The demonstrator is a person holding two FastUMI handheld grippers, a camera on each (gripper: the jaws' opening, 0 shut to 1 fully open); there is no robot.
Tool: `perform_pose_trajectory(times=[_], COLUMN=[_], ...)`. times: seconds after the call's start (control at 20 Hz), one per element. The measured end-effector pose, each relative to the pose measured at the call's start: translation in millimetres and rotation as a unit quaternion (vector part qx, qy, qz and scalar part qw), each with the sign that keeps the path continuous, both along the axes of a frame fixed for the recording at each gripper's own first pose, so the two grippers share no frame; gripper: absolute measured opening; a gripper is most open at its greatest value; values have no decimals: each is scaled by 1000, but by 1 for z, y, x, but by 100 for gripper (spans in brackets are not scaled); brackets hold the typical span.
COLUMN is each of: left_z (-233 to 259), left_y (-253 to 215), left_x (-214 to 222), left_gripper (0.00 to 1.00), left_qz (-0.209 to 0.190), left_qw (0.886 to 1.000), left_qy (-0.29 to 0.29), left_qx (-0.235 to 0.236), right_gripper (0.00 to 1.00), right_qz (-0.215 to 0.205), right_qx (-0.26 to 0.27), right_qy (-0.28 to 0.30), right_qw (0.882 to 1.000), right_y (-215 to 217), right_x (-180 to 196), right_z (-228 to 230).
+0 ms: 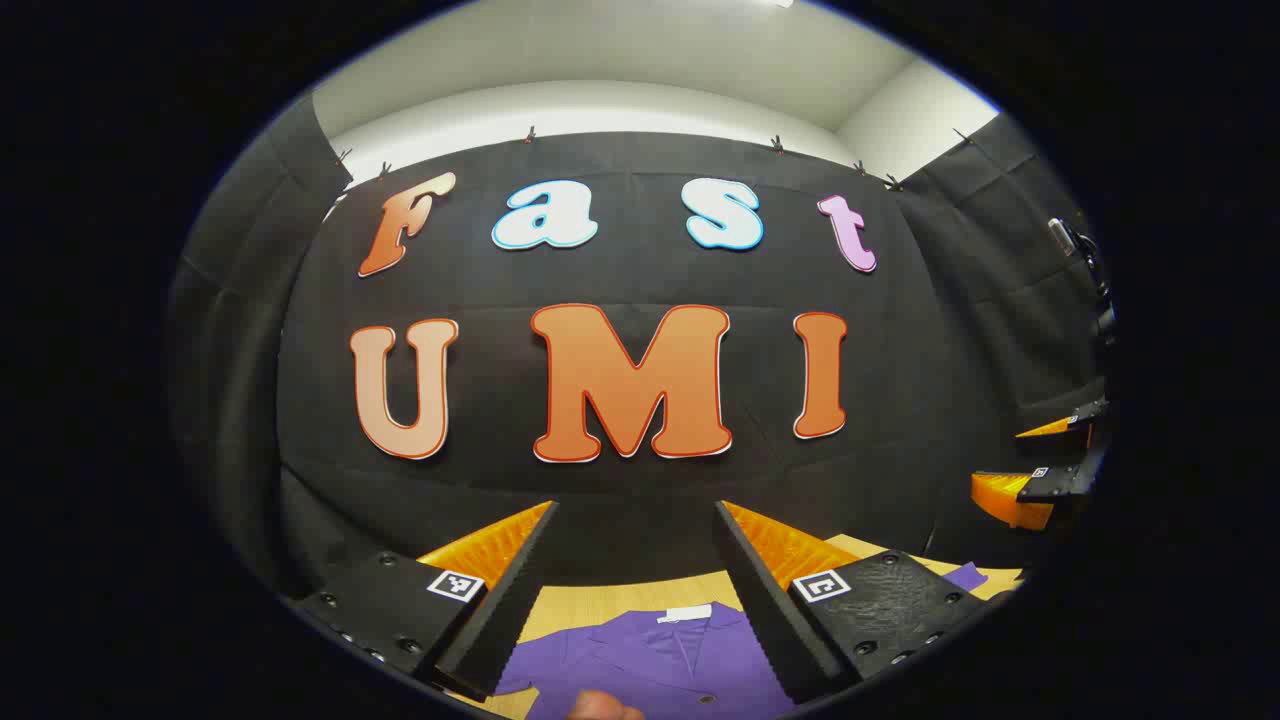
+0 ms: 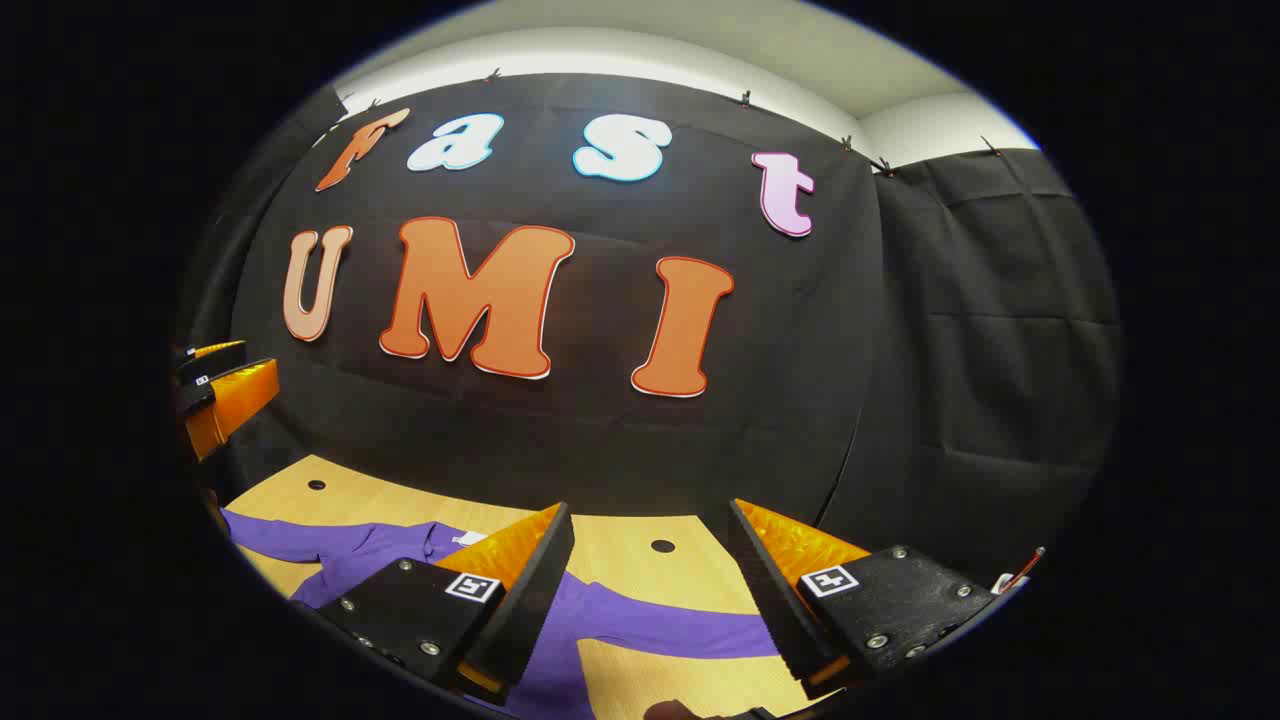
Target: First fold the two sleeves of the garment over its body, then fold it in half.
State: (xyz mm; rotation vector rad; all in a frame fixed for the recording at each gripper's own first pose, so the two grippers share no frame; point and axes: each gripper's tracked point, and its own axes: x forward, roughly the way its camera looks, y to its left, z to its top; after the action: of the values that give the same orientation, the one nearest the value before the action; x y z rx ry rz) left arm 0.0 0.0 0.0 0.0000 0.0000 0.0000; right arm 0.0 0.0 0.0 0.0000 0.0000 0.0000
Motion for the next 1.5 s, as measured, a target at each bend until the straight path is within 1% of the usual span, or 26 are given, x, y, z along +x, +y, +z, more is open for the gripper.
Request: perform_pose_trajectory(times=[0.35, 0.4, 0.5, 0.55, 0.8, 0.95, 1.0, 1.2, 1.4, 1.5], left_z=[1, 2, 3, 1, 0, -2, -2, -3, -5, -7], left_y=[8, 9, 10, 11, 4, -1, -2, -1, 5, 8], left_x=[-7, -8, -11, -11, -9, -6, -6, -9, -14, -16], left_gripper=[96, 94, 94, 96, 96, 96, 94, 95, 95, 95], left_qz=[25, 28, 32, 33, 33, 30, 29, 37, 56, 67], left_qw=[1000, 1000, 999, 999, 999, 999, 999, 999, 997, 996], left_qy=[0, 0, 1, 1, 4, 6, 7, 10, 17, 20], left_qx=[13, 15, 16, 17, 20, 25, 26, 36, 45, 49], right_gripper=[94, 94, 94, 93, 93, 93, 93, 93, 94, 94], right_qz=[-1, -2, -3, -4, 15, 27, 23, -6, -54, -69], right_qx=[8, 7, 3, 2, -3, 7, 10, 27, 18, 20], right_qy=[21, 23, 27, 27, 17, 21, 32, 79, 130, 158], right_qw=[1000, 1000, 1000, 1000, 1000, 999, 999, 996, 990, 985], right_y=[-15, -17, -19, -19, -7, -2, -7, -40, -90, -110], right_x=[12, 13, 15, 15, 14, 17, 19, 31, 41, 45], right_z=[-15, -18, -20, -20, -11, -14, -22, -57, -97, -116])
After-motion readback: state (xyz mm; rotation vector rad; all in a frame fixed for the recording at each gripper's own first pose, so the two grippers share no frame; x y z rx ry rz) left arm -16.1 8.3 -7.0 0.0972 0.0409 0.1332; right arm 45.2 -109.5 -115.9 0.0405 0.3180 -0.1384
